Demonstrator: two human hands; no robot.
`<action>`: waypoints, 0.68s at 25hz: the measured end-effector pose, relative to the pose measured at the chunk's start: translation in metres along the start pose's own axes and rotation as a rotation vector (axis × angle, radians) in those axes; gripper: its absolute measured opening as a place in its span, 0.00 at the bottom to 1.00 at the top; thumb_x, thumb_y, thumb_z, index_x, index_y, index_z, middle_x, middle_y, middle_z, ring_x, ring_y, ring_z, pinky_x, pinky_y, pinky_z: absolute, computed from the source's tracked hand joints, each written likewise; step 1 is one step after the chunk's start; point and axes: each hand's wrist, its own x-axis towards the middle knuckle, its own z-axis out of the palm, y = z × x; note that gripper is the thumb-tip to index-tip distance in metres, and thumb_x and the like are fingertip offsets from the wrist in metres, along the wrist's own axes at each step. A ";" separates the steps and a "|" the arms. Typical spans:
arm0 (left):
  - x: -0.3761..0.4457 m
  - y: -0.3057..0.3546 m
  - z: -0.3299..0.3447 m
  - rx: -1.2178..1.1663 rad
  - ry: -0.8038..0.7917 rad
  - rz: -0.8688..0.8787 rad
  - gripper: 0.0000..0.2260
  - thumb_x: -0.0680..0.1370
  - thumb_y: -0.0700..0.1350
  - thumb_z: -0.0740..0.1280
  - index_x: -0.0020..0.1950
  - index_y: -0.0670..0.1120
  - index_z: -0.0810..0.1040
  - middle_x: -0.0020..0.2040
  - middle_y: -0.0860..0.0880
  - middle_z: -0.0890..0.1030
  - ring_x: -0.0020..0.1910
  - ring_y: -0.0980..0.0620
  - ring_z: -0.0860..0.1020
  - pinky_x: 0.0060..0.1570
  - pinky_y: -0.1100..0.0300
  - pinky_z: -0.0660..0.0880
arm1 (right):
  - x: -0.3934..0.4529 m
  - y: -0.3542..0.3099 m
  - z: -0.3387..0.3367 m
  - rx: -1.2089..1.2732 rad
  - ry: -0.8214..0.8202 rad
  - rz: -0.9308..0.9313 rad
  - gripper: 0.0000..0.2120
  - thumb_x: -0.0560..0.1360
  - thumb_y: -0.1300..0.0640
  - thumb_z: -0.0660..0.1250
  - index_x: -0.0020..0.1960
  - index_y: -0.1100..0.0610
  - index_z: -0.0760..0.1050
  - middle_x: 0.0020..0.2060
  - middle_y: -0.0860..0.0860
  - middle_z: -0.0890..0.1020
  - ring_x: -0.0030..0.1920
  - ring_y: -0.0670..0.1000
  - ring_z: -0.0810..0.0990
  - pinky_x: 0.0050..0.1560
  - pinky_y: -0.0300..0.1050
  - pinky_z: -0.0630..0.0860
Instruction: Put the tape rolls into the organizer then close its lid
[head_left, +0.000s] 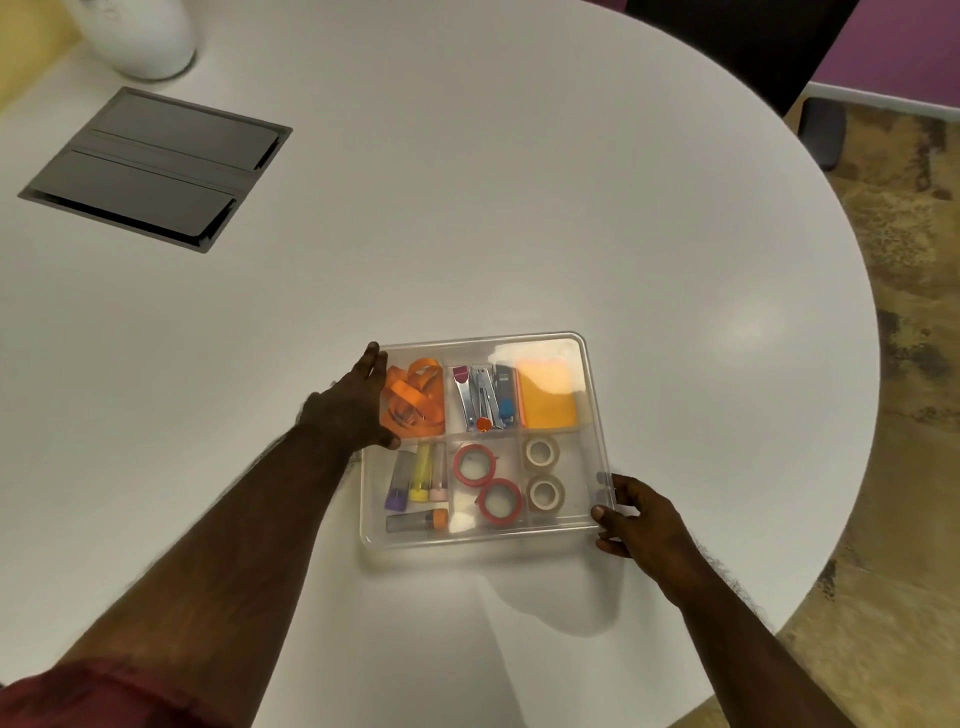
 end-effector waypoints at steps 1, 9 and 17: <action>0.000 -0.001 0.000 0.013 -0.011 0.002 0.58 0.64 0.53 0.79 0.78 0.45 0.39 0.80 0.45 0.37 0.77 0.38 0.54 0.70 0.36 0.63 | -0.001 0.000 0.001 -0.004 0.013 -0.004 0.20 0.76 0.66 0.69 0.66 0.56 0.73 0.56 0.59 0.79 0.43 0.55 0.81 0.44 0.50 0.83; -0.076 0.005 0.047 -0.687 0.335 -0.146 0.28 0.75 0.44 0.70 0.73 0.45 0.66 0.68 0.42 0.75 0.65 0.40 0.74 0.64 0.47 0.72 | -0.010 -0.002 0.003 -0.003 0.042 -0.037 0.17 0.77 0.62 0.68 0.65 0.56 0.74 0.51 0.54 0.80 0.41 0.55 0.82 0.40 0.45 0.83; -0.148 0.015 0.111 -1.280 0.174 -0.322 0.15 0.79 0.35 0.62 0.65 0.43 0.75 0.48 0.45 0.80 0.43 0.48 0.79 0.42 0.59 0.79 | -0.020 -0.003 0.003 0.090 0.105 -0.031 0.14 0.78 0.66 0.66 0.63 0.63 0.75 0.50 0.59 0.80 0.41 0.56 0.82 0.44 0.48 0.83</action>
